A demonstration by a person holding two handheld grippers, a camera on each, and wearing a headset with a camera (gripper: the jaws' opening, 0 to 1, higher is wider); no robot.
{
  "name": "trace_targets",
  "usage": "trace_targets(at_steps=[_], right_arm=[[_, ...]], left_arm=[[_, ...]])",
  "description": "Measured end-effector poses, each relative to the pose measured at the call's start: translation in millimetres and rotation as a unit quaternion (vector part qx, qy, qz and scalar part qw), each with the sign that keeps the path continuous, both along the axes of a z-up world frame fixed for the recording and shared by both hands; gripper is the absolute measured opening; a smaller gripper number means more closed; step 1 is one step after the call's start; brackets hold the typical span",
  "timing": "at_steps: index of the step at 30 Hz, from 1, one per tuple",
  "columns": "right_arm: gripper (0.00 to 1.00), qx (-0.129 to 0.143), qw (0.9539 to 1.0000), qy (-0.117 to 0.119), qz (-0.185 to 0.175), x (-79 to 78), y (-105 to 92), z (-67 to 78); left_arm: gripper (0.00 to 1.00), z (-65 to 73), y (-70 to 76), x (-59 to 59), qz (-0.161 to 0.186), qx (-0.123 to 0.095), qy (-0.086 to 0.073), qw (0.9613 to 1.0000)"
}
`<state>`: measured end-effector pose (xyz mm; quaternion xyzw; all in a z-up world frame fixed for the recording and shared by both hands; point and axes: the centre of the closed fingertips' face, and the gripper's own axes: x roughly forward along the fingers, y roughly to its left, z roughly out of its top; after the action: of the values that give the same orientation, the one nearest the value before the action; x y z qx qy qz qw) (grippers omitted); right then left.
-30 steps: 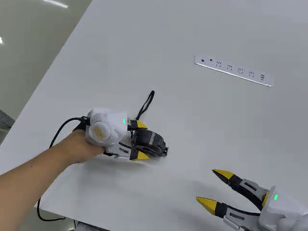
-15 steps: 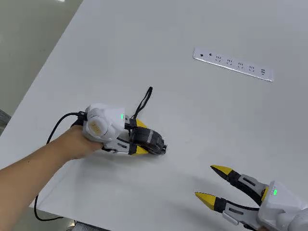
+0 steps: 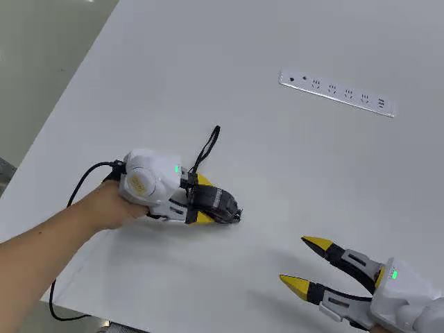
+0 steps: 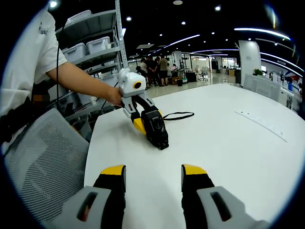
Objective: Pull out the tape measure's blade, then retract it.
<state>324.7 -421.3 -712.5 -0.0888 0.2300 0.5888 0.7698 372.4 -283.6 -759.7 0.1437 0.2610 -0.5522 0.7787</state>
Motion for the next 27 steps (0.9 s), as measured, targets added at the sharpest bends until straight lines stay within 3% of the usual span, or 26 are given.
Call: trace_targets(at_steps=[9, 27], right_arm=[[0.44, 0.005, 0.9997, -0.019, 0.014, 18.6, 24.0, -9.9], [0.40, 0.022, 0.9987, -0.017, 0.042, 38.2, 57.2, -29.3]], left_arm=[[0.33, -1.1, 0.7, -0.8, -0.013, 0.010, 0.003, 0.9999], [0.32, 1.1, -0.1, -2.6, -0.028, 0.020, 0.004, 0.9994]])
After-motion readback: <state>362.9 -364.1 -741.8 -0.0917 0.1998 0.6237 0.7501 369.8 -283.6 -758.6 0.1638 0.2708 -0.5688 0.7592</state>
